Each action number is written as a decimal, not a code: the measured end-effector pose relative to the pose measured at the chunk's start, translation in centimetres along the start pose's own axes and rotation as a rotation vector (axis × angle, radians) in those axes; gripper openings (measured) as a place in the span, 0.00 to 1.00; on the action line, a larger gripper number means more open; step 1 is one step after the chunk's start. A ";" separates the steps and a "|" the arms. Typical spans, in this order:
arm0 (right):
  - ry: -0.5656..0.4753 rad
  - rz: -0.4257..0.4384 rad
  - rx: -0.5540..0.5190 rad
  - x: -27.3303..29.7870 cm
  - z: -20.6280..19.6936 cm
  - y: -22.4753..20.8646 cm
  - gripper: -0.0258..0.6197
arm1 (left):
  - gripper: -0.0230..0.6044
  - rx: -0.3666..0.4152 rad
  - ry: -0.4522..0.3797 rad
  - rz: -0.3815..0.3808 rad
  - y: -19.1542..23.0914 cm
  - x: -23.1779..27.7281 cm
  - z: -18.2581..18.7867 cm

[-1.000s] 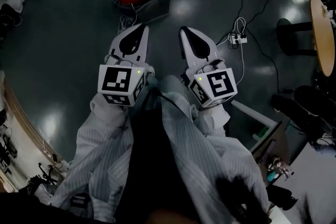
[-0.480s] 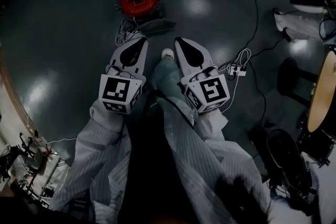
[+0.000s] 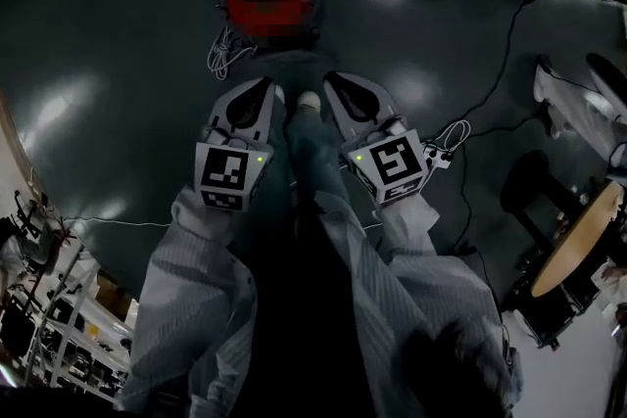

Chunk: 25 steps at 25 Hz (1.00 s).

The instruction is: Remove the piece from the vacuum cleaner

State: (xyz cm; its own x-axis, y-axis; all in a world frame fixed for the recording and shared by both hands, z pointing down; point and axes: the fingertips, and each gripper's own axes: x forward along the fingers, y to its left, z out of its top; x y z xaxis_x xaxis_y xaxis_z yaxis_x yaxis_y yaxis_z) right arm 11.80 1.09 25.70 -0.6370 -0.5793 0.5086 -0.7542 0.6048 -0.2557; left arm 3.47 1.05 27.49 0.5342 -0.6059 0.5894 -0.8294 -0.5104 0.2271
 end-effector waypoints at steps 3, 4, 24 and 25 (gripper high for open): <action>0.069 0.039 -0.051 4.5 -4.1 -1.9 0.04 | 0.04 0.013 0.054 0.001 2.3 4.1 -3.6; 0.092 0.052 -0.062 6.1 -5.6 -2.4 0.04 | 0.04 0.017 0.071 0.001 3.1 5.5 -5.0; 0.716 0.269 -0.773 21.8 -33.9 -6.6 0.30 | 0.23 0.530 0.309 -0.026 11.6 22.4 -21.5; 0.725 0.267 -0.792 22.3 -34.4 -6.6 0.30 | 0.23 0.546 0.319 -0.023 11.9 22.8 -22.0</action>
State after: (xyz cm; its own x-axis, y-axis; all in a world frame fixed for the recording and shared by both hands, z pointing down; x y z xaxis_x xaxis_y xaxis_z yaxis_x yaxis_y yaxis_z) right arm 8.09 2.96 66.97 -0.3245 -0.0776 0.9427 -0.1263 0.9913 0.0381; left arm 2.21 -5.43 60.70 0.4060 -0.4227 0.8102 -0.5709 -0.8096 -0.1363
